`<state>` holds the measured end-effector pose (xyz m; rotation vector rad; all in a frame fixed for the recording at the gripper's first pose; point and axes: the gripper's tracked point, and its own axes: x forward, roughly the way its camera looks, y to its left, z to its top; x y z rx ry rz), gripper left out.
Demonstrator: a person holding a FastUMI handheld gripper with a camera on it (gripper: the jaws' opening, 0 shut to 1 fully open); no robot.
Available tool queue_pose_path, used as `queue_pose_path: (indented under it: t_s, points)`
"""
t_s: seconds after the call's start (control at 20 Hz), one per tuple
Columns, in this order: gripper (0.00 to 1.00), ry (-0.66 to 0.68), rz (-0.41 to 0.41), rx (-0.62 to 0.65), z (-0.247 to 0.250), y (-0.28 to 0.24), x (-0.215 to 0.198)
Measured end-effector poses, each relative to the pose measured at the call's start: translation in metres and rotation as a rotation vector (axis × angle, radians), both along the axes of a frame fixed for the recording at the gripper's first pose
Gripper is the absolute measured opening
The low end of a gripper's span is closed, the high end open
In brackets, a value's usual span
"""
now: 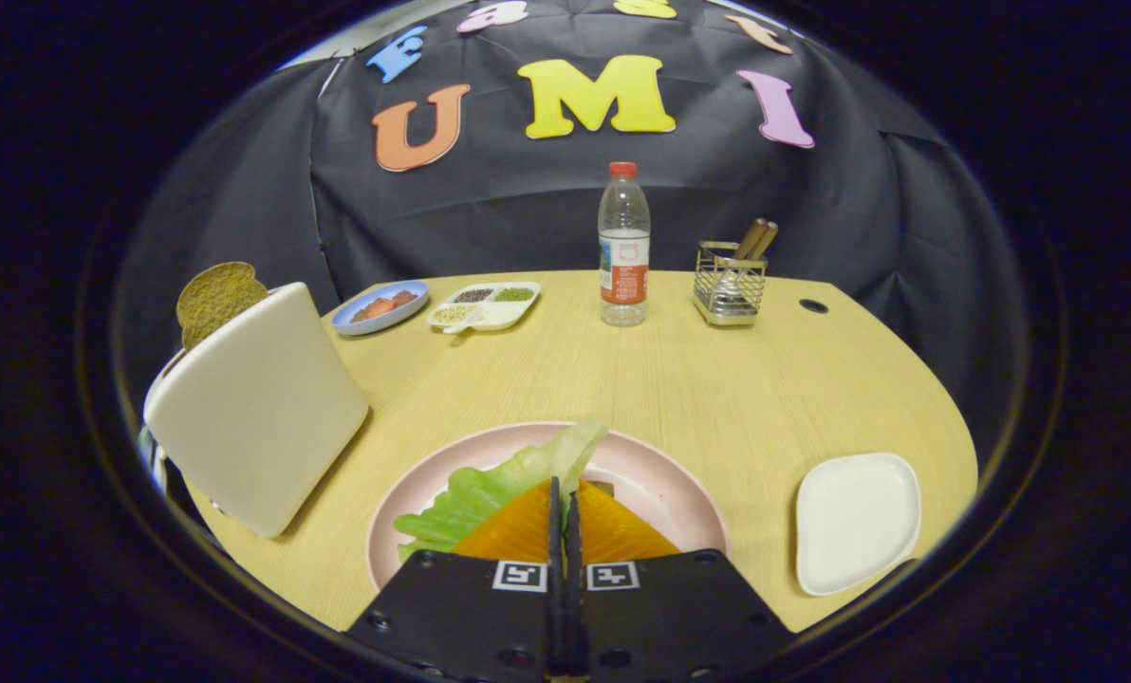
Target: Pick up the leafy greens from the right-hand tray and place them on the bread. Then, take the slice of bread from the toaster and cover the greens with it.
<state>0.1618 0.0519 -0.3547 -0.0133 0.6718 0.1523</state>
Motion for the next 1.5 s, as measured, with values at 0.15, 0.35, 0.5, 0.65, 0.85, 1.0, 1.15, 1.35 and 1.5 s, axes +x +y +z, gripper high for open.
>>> queue_pose_path:
  t_s: [0.15,0.35,0.5,0.65,0.85,1.0,1.15,1.35,1.5]
  points:
    - [0.25,-0.004,-0.027,-0.021,0.002,-0.011,-0.001]
    - [0.86,-0.053,-0.045,-0.034,0.024,-0.019,-0.006]
    - [0.87,-0.1,-0.054,-0.015,0.054,-0.016,-0.011]
    - [0.94,-0.138,-0.054,-0.022,0.087,-0.01,-0.018]
    - [0.95,-0.2,-0.026,-0.004,0.131,0.014,-0.024]
    - [0.95,-0.214,-0.01,0.008,0.147,0.039,-0.023]
    - [0.96,-0.208,0.024,0.031,0.155,0.076,-0.024]
    - [0.96,-0.216,0.093,0.044,0.169,0.138,-0.026]
    - [0.96,-0.215,0.134,0.055,0.173,0.186,-0.024]
